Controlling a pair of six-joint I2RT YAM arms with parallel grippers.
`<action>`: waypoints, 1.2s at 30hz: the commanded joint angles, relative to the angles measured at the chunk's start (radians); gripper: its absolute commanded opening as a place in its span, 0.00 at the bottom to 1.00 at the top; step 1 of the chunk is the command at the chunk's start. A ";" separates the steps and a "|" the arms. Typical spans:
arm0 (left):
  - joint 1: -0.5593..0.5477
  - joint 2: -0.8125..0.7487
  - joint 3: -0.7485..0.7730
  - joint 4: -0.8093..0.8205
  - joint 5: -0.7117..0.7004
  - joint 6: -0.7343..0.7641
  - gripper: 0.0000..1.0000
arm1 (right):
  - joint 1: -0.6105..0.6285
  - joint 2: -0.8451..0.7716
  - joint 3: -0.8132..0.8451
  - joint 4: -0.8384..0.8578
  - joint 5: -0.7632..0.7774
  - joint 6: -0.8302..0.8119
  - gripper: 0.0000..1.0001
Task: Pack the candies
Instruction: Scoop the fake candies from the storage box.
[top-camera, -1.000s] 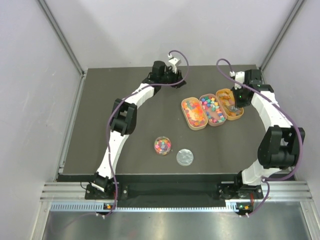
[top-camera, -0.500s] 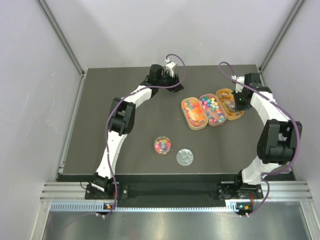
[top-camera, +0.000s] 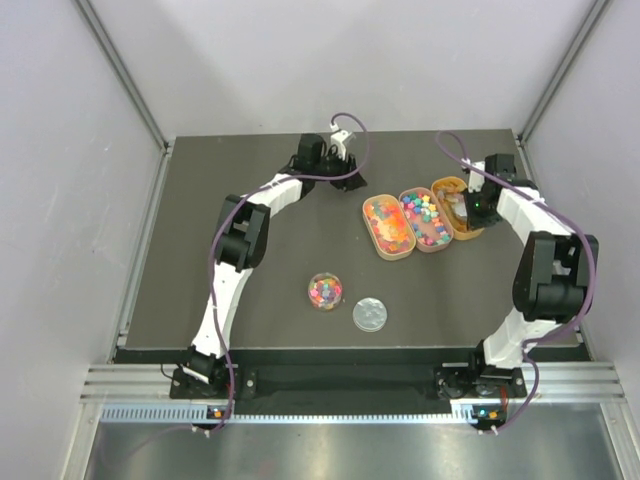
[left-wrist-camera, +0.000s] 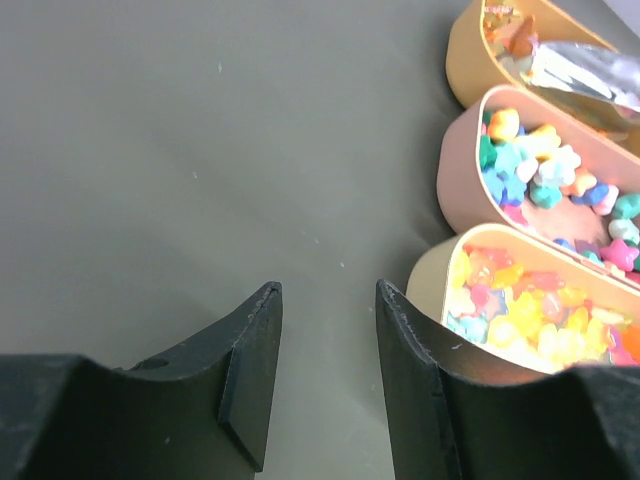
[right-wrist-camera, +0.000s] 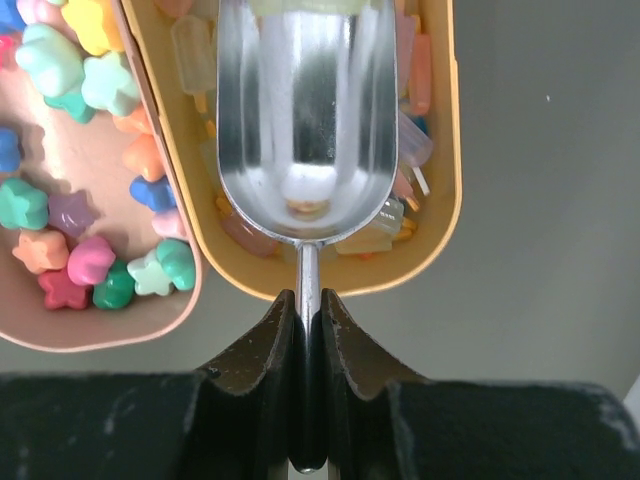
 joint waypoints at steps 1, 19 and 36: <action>0.006 -0.105 -0.037 0.024 0.028 0.006 0.47 | 0.008 0.041 -0.011 0.059 -0.044 0.007 0.00; 0.006 -0.203 -0.124 -0.073 0.003 0.097 0.48 | 0.051 0.121 -0.017 0.125 -0.096 -0.076 0.00; 0.059 -0.357 -0.156 -0.298 -0.046 0.278 0.49 | 0.067 -0.189 -0.425 0.545 -0.171 -0.134 0.00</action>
